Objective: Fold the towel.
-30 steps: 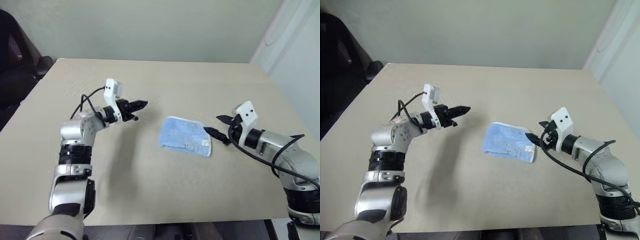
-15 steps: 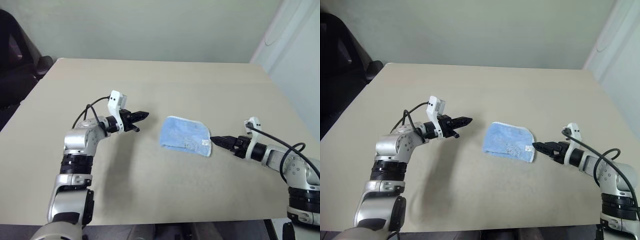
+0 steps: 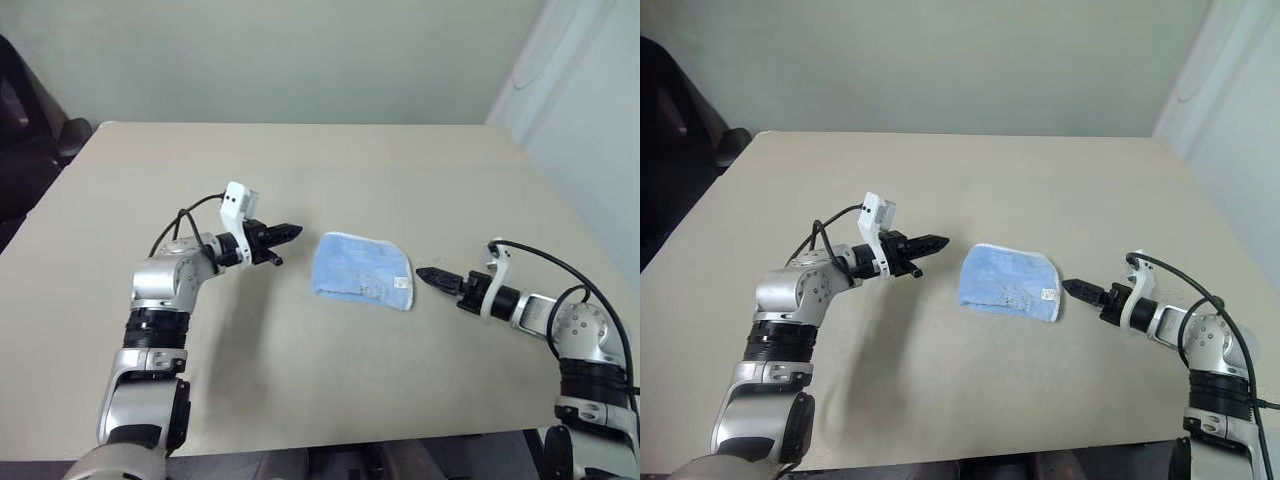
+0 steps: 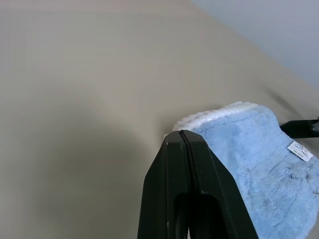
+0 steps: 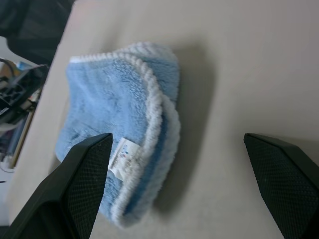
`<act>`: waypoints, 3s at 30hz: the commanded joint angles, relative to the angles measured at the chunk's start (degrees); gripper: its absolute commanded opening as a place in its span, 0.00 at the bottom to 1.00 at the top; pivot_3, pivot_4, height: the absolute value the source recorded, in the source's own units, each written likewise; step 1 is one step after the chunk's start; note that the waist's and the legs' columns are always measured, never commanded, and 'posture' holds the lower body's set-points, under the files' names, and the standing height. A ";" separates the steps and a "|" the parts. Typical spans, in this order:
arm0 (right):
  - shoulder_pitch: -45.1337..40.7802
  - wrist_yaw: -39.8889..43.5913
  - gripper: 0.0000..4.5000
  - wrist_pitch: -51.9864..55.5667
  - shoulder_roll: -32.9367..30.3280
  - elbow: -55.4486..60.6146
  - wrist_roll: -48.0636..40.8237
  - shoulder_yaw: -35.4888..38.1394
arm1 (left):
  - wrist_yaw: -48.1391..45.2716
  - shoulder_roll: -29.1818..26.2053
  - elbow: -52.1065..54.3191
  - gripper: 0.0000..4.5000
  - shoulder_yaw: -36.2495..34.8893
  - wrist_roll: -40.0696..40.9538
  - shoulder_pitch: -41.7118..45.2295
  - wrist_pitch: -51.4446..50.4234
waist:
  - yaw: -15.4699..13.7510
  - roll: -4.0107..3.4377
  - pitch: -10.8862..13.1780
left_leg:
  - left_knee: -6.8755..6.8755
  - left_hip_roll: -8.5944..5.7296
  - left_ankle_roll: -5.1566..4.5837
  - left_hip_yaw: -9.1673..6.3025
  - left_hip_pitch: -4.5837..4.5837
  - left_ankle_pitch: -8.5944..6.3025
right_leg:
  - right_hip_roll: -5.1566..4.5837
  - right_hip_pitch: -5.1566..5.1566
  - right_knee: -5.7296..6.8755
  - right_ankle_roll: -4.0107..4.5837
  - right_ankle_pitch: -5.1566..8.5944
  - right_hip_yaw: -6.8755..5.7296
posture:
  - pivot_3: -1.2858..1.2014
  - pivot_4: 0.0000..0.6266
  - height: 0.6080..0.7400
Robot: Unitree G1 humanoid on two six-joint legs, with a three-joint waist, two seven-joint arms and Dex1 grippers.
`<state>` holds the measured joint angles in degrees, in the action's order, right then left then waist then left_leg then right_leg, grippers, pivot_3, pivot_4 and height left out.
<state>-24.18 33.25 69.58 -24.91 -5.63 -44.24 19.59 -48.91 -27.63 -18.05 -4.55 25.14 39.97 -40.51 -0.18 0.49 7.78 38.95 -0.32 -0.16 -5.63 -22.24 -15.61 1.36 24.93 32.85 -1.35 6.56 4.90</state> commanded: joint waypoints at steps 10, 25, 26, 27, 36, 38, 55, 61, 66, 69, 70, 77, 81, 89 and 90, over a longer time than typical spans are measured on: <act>-4.28 0.22 0.99 2.51 4.90 0.03 -0.35 -6.51 | -1.27 0.26 0.42 0.00 0.55 -0.19 -0.04 1.39 | 0.41 0.00 0.00 | -0.03 0.04 0.03 -0.01 0.01 -0.02 | 0.04 0.03 -0.01 0.08 -0.05 0.00 | 0.52 0.24 1.00; -8.11 -1.39 0.86 0.48 8.23 -2.97 1.87 -9.47 | -1.43 0.83 -0.06 0.00 0.62 -0.56 -0.20 2.63 | 0.38 0.00 0.00 | -0.04 0.04 0.05 -0.03 -0.04 -0.04 | 0.04 0.15 -0.01 0.26 -0.16 -0.01 | 0.52 0.24 1.00; -8.11 -1.47 0.80 0.34 8.18 -3.23 1.84 -9.05 | -1.40 0.80 0.06 0.00 0.58 -0.53 -0.36 2.65 | 0.36 -0.01 0.00 | -0.04 0.04 0.05 -0.03 -0.05 -0.04 | 0.04 0.15 -0.01 0.34 -0.21 -0.01 | 0.52 0.24 1.00; -8.09 -1.52 0.71 0.27 8.16 -3.35 1.78 -8.83 | -1.39 0.76 0.15 0.00 0.56 -0.52 -0.48 2.67 | 0.33 -0.01 0.00 | -0.04 0.03 0.05 -0.03 -0.06 -0.04 | 0.04 0.17 -0.01 0.54 -0.33 -0.01 | 0.52 0.24 1.00; -8.67 -3.37 0.01 1.54 7.49 0.15 -2.85 -1.16 | -1.11 0.49 1.64 0.00 -0.03 0.03 -1.70 2.36 | 0.00 -0.01 0.00 | -0.03 0.02 0.06 -0.03 -0.19 -0.05 | 0.03 0.25 -0.03 0.60 -0.37 -0.01 | 0.52 0.24 1.00; -8.94 -4.88 0.00 2.38 7.06 1.98 -4.68 1.82 | -1.19 0.66 2.35 0.00 -0.21 0.50 -2.07 2.14 | -0.26 -0.01 0.00 | -0.03 0.01 0.06 -0.03 -0.20 -0.04 | 0.03 0.25 -0.03 0.60 -0.37 -0.01 | 0.52 0.24 1.00; -10.33 -39.90 0.00 6.60 0.66 4.14 -13.84 39.28 | -1.69 3.61 6.39 0.00 1.69 2.57 -4.15 1.17 | -1.06 -0.01 0.01 | -0.01 -0.03 -0.02 -0.04 -0.23 -0.08 | -0.02 0.24 -0.02 0.12 -0.05 0.01 | 0.52 0.24 1.00; -6.12 -46.22 0.00 8.36 2.74 5.00 -15.15 41.47 | -2.14 4.61 5.00 0.00 2.73 2.06 -3.27 1.66 | -1.05 -0.07 0.00 | -0.03 -0.02 -0.12 -0.04 -0.24 -0.15 | -0.04 0.24 -0.02 0.00 0.01 0.01 | 0.52 0.24 1.00; -4.44 -48.66 0.00 7.59 3.42 5.97 -14.53 40.26 | -2.19 5.27 4.25 0.00 3.59 1.77 -2.79 2.25 | -0.95 -0.11 0.01 | -0.01 -0.05 -0.14 0.00 -0.24 -0.16 | -0.06 0.23 -0.04 -0.11 -0.02 0.03 | 0.52 0.24 1.00; -3.77 -48.96 0.14 7.34 2.98 5.98 -14.37 39.82 | -2.27 5.43 4.66 0.00 3.78 1.82 -3.04 2.23 | -0.97 -0.11 0.01 | 0.00 -0.05 -0.15 0.00 -0.24 -0.15 | -0.07 0.21 -0.04 -0.12 -0.02 0.03 | 0.52 0.24 1.00; -3.49 -48.73 0.19 7.21 2.61 5.93 -14.35 39.70 | -2.25 5.52 4.75 0.00 3.84 1.82 -3.14 2.26 | -0.97 -0.11 0.01 | 0.00 -0.05 -0.15 0.00 -0.24 -0.15 | -0.07 0.20 -0.04 -0.13 -0.01 0.03 | 0.52 0.24 1.00; -1.62 -45.89 0.73 6.01 0.24 7.44 -16.76 39.43 | -2.34 6.02 5.24 0.00 3.84 2.14 -3.68 2.28 | -1.22 -0.12 0.00 | 0.00 -0.08 -0.22 0.00 -0.26 -0.19 | -0.14 0.16 -0.04 -0.29 0.09 0.03 | 0.52 0.24 1.00; 0.79 -45.59 0.99 3.34 -1.74 10.18 -14.31 37.11 | -2.56 5.94 5.37 0.00 3.68 2.38 -3.92 2.26 | -1.23 -0.13 0.00 | 0.00 -0.11 -0.27 0.02 -0.27 -0.22 | -0.18 0.14 -0.06 -0.36 0.14 0.03 | 0.52 0.24 1.00; 8.96 -44.57 0.99 -2.07 -7.50 14.96 -7.47 32.96 | -2.79 5.70 1.03 0.00 2.47 1.92 -2.10 4.20 | -1.45 -0.15 -0.01 | 0.02 -0.18 -0.33 0.03 -0.25 -0.23 | -0.28 0.05 -0.06 -0.49 0.22 0.03 | 0.52 0.24 1.00; 11.22 -42.60 0.99 -4.86 -9.32 16.32 -4.71 30.82 | -2.51 5.66 -0.13 0.00 2.23 1.51 -1.52 5.19 | -1.56 -0.16 -0.01 | 0.02 -0.18 -0.34 0.03 -0.26 -0.24 | -0.30 0.04 -0.06 -0.52 0.24 0.02 | 0.52 0.24 1.00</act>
<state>-14.38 -11.69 68.82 -31.47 6.96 -52.60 52.19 -51.18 -21.62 -17.70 -0.83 27.02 36.53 -37.84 -1.74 0.34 7.77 38.97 -0.51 -0.50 -5.60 -22.51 -15.86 1.03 24.98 32.80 -1.89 6.81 4.92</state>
